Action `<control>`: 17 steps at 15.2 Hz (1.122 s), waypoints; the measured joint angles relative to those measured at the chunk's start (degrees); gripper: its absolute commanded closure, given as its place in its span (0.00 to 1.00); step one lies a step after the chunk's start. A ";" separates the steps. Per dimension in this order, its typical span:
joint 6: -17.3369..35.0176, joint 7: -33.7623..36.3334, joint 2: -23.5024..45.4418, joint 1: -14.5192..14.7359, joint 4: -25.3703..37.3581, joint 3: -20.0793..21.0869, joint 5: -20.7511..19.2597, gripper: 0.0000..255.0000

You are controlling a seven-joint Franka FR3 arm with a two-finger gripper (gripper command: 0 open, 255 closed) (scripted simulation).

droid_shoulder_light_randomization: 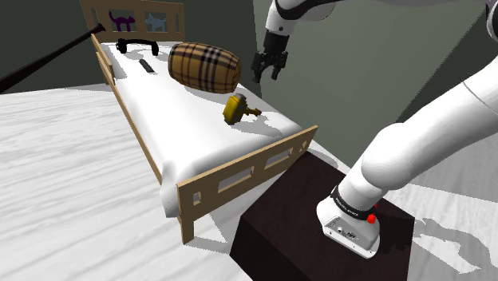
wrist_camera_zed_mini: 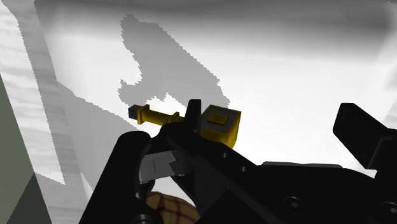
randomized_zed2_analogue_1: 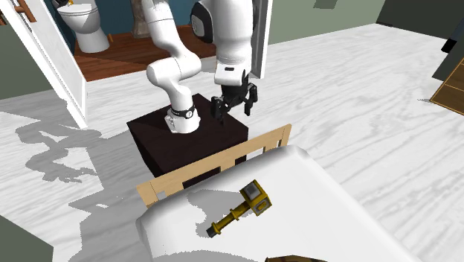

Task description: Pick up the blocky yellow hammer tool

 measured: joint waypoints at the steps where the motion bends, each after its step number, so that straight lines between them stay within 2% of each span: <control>1: 0.72 -0.17 2.53 -0.20 1.64 -0.44 0.41 0.00; 8: 4.71 -0.73 18.72 -1.43 12.27 -2.50 4.28 0.00; 14: 4.82 -1.82 32.75 -3.55 24.57 -3.64 8.40 0.00; 17: 5.61 -2.04 35.21 -3.95 25.97 -3.68 9.16 0.00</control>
